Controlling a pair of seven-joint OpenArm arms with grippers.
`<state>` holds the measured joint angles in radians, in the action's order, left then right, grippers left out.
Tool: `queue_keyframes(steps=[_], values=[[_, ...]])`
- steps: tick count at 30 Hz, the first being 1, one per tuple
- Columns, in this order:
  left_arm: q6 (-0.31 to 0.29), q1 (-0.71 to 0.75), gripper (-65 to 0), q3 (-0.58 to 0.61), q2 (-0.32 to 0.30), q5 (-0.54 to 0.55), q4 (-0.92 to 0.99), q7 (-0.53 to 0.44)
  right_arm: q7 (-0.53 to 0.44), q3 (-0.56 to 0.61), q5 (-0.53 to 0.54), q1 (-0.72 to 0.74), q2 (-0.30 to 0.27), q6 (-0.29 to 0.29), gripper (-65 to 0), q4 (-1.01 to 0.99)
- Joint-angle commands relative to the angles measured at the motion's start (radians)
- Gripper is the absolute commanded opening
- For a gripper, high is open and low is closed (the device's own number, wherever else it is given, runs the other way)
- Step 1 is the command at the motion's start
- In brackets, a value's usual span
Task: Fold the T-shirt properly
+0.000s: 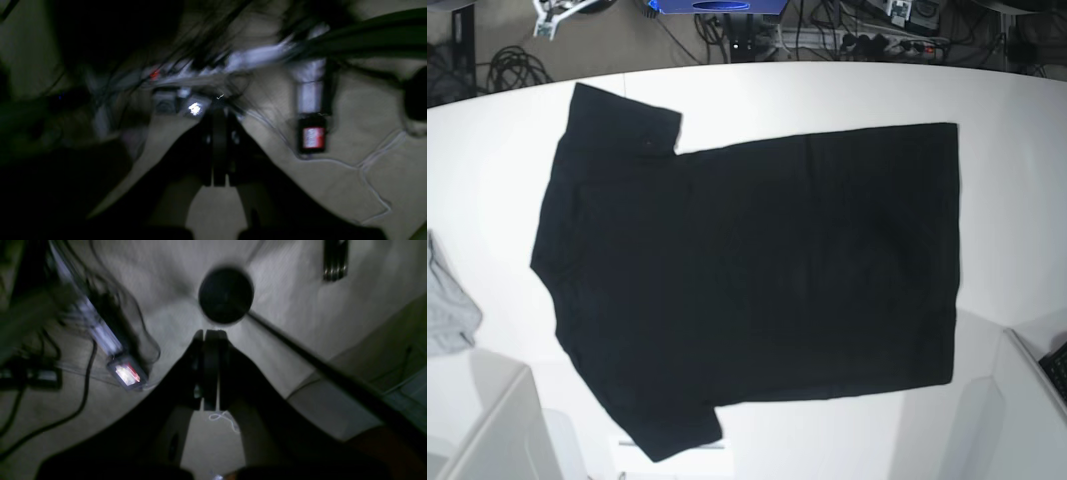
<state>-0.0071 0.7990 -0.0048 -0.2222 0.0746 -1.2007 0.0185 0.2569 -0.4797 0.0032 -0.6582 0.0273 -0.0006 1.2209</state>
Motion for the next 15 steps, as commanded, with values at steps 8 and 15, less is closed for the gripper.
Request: queue_keyframes(steps=[8, 15], values=[[0.012, 0.168, -65.0, -0.071, -0.044, 0.123, -0.316, -0.016, 0.112, -0.126, -0.002, -0.068, 0.05, -0.005, -65.0, 0.386], [0.012, 0.264, -65.0, -0.14, -0.069, 0.146, -0.572, -0.016, 0.147, -0.147, -0.001, -0.038, 0.078, -0.005, -65.0, 0.644]])
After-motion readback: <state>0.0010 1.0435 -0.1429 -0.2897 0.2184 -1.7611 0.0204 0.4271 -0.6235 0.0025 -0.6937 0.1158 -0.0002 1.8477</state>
